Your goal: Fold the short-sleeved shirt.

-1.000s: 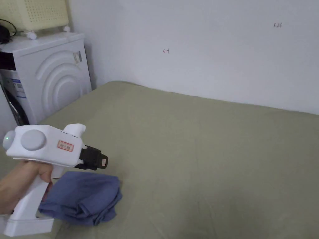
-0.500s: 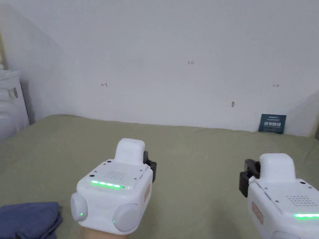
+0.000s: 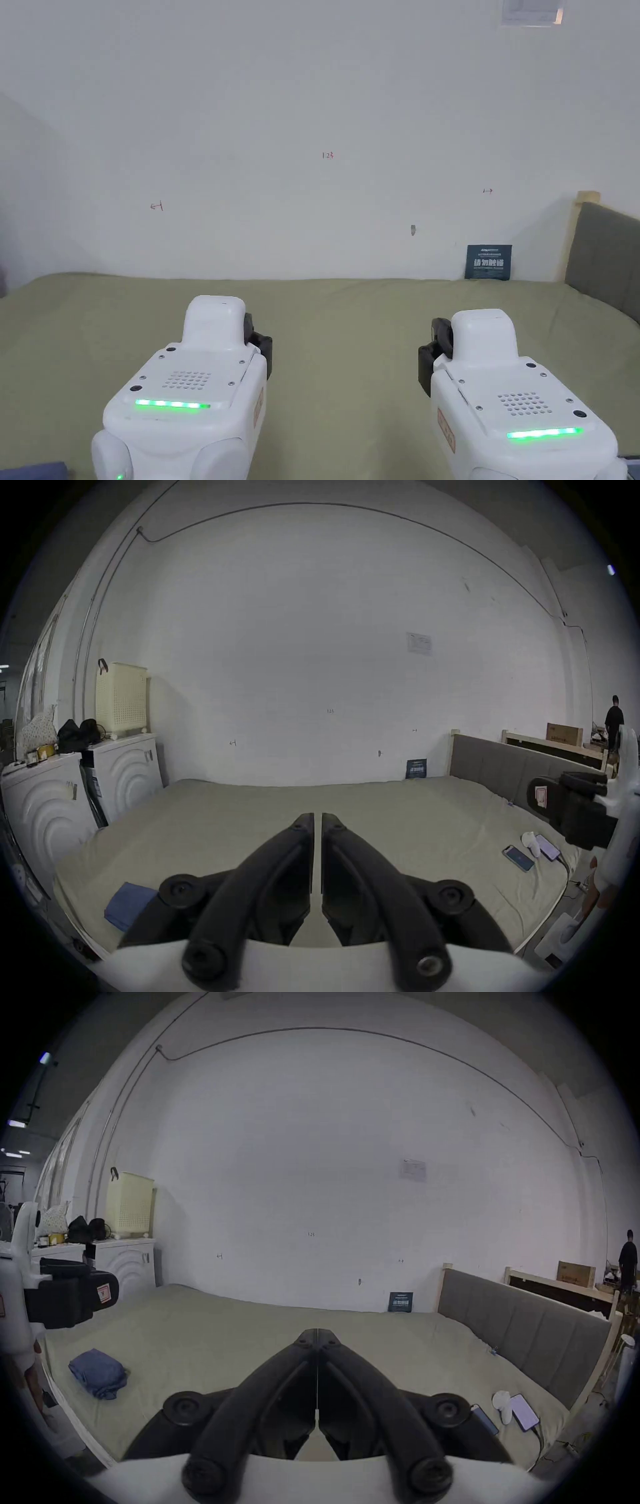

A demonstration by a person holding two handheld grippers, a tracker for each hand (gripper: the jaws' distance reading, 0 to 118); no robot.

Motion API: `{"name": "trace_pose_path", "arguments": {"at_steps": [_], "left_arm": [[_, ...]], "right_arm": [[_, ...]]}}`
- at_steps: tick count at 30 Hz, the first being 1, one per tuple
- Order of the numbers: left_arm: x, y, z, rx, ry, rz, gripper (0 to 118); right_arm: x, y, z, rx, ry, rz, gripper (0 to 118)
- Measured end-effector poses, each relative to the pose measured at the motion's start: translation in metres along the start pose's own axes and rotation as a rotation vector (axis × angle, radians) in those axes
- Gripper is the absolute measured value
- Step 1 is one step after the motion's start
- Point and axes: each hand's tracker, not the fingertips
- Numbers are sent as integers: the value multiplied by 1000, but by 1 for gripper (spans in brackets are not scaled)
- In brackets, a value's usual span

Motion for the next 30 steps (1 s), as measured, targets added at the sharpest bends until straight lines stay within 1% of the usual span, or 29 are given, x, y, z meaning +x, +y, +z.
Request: {"name": "trace_pose_path", "arguments": {"at_steps": [2,4,6,7,8,9,10,11,12,13,14,18,21,25,26,27,28,30], "left_arm": [[1,0,0,0,3,-1,4],[1,1,0,-4,1,-10,4],[1,2,1,1,14,-16,4],[-1,3,2,7,18,-11,4],[-2,4,2,13,23,-2,6],[-3,5,2,17,31,0,17],[-3,6,2,16,40,-2,37],[-7,7,0,5,50,-4,84],[-8,6,-2,-6,55,-1,113],[-9,6,-2,-7,54,-2,118],[-7,0,1,30,48,2,118],[-14,0,1,12,52,-20,118],[-13,2,3,8,65,-27,118],[-11,1,2,19,125,-60,118],[-11,0,2,19,125,-72,118],[-12,-1,2,9,96,-75,118],[-13,0,4,-4,69,-65,118],[-15,2,7,-30,64,-23,118]], "right_arm": [[0,1,0,4,0,2,3],[2,3,0,7,17,-14,3],[1,3,0,7,8,-6,4],[1,3,0,7,8,-1,10],[1,4,2,5,11,2,32],[1,4,1,-3,19,0,61],[1,4,0,-11,10,-9,83],[2,3,0,-5,-11,2,98],[2,2,1,5,-27,5,103],[2,2,2,16,-43,8,103],[3,2,3,21,-52,8,103],[9,6,4,16,-49,-14,103],[11,5,6,16,-46,6,103],[11,2,11,18,-39,26,103],[11,1,11,17,-39,27,103],[11,1,11,15,-40,28,103],[11,0,10,13,-39,27,103],[12,-2,9,4,-36,25,103]]}}
